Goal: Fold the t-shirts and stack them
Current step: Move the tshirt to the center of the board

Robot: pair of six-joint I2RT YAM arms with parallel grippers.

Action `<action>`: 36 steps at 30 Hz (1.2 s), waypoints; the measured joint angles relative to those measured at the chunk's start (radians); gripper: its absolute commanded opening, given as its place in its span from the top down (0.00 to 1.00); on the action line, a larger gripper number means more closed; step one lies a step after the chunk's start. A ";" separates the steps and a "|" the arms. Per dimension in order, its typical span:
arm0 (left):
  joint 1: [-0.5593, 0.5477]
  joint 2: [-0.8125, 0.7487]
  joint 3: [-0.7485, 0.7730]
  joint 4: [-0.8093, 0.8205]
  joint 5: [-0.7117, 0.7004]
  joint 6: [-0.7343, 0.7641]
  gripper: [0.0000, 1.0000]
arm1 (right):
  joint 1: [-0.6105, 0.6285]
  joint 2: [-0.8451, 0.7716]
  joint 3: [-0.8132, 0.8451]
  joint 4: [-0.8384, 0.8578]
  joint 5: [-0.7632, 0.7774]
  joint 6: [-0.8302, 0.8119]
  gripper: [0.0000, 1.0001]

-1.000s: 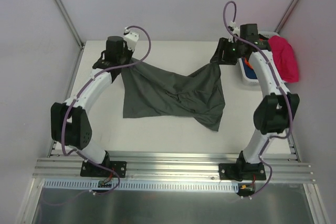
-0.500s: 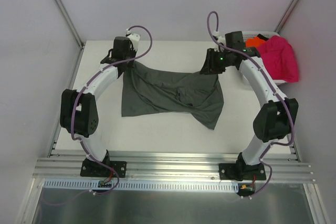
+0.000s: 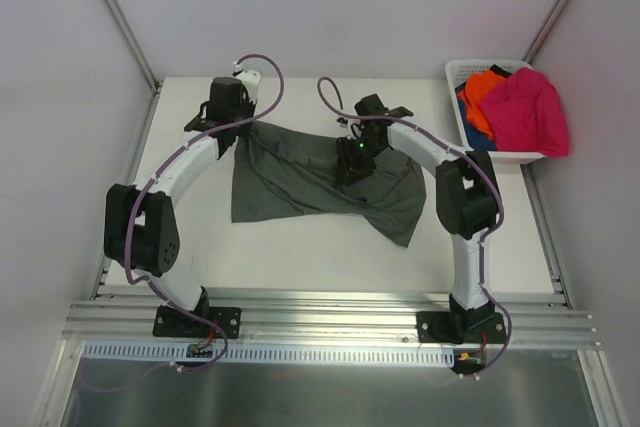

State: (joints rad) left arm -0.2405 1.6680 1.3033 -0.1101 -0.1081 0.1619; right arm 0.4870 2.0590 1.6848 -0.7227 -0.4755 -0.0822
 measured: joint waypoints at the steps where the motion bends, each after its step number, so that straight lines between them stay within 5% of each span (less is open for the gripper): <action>1: 0.000 -0.018 -0.011 0.000 0.001 -0.002 1.00 | 0.001 0.024 0.001 0.000 0.001 0.000 0.61; 36: 0.000 -0.120 -0.093 0.001 0.023 -0.084 1.00 | 0.001 0.100 0.138 -0.025 0.117 -0.042 0.64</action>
State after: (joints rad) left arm -0.2401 1.5482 1.2106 -0.1089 -0.0853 0.0776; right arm 0.4877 2.1586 1.8233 -0.7475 -0.3584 -0.1242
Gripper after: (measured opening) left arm 0.011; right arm 0.365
